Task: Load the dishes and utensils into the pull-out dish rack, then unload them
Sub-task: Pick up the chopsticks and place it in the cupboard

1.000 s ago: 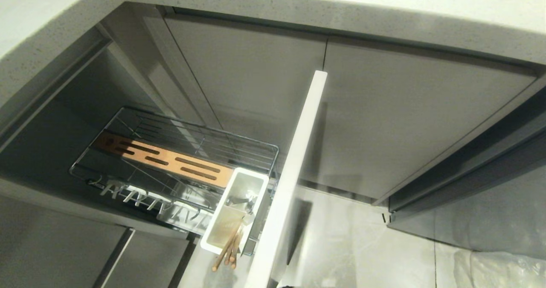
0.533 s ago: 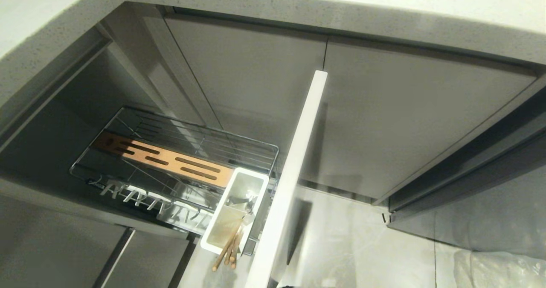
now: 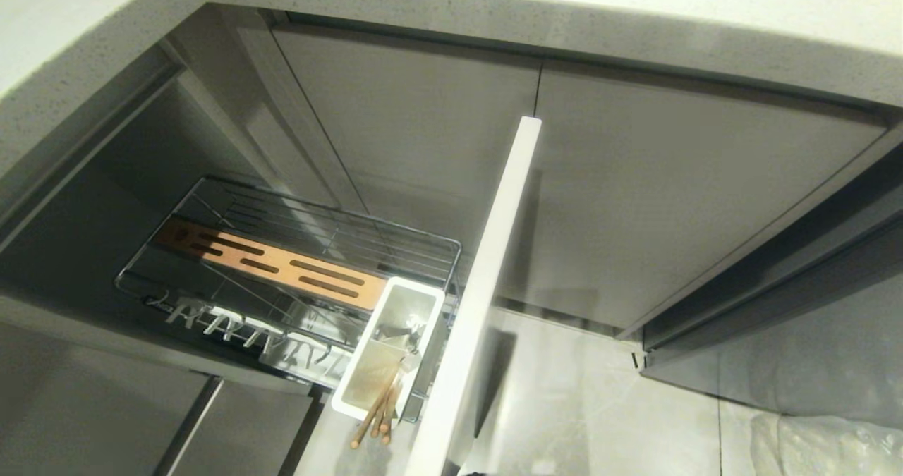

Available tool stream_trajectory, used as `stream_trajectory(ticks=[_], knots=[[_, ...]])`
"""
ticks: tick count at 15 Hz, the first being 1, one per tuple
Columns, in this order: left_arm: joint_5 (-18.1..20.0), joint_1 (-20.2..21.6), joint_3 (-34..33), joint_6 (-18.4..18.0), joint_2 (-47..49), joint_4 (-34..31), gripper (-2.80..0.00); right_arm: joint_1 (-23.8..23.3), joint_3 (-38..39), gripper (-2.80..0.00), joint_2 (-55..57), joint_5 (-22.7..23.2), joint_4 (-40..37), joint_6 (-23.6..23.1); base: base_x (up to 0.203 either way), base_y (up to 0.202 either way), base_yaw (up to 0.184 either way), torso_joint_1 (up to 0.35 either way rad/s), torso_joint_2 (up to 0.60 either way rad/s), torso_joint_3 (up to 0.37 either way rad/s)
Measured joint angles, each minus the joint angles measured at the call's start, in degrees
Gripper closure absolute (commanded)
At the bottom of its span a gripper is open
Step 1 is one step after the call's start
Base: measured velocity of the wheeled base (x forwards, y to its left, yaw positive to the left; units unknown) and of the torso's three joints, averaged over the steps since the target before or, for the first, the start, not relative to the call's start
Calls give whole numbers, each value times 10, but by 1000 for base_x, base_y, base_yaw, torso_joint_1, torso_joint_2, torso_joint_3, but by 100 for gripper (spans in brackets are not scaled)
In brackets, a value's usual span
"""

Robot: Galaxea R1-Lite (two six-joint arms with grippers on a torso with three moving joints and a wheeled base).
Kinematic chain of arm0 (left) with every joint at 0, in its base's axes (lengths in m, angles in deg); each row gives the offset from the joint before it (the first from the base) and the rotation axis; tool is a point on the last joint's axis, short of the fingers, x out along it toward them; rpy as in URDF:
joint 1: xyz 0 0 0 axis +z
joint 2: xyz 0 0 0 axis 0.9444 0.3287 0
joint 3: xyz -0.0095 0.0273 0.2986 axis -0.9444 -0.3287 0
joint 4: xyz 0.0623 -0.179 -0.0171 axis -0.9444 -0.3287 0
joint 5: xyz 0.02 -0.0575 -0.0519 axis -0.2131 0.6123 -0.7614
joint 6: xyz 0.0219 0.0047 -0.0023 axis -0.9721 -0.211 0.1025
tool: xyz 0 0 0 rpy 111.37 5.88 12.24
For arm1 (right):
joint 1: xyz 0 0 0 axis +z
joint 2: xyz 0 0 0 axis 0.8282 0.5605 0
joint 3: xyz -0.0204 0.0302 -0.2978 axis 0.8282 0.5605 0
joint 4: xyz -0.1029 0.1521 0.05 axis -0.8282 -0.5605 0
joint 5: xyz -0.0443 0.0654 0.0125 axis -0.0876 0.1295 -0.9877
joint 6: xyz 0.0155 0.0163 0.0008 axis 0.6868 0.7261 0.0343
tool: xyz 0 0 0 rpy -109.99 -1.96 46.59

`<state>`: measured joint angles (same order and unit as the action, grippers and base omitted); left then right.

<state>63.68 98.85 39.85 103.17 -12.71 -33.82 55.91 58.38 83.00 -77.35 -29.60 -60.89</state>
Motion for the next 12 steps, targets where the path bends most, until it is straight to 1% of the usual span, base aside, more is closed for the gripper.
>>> stream_trajectory(ticks=[5, 6, 7, 12], knots=[[13, 14, -9, 0, 2, 2, -280, 0, 0, 0, 0, 0, 0, 0, 0, 0, 0, 0, 0, 0], [13, 15, -9, 0, 2, 2, -77, 0, 0, 0, 0, 0, 0, 0, 0, 0, 0, 0, 0, 0], [12, 15, -10, 0, 2, 1, 0, 0, 0, 0, 0, 0, 0, 0, 0, 0, 0, 0, 0, 0], [12, 16, -9, 0, 3, 1, 0, 0, 0, 0, 0, 0, 0, 0, 0, 0, 0, 0, 0, 0]])
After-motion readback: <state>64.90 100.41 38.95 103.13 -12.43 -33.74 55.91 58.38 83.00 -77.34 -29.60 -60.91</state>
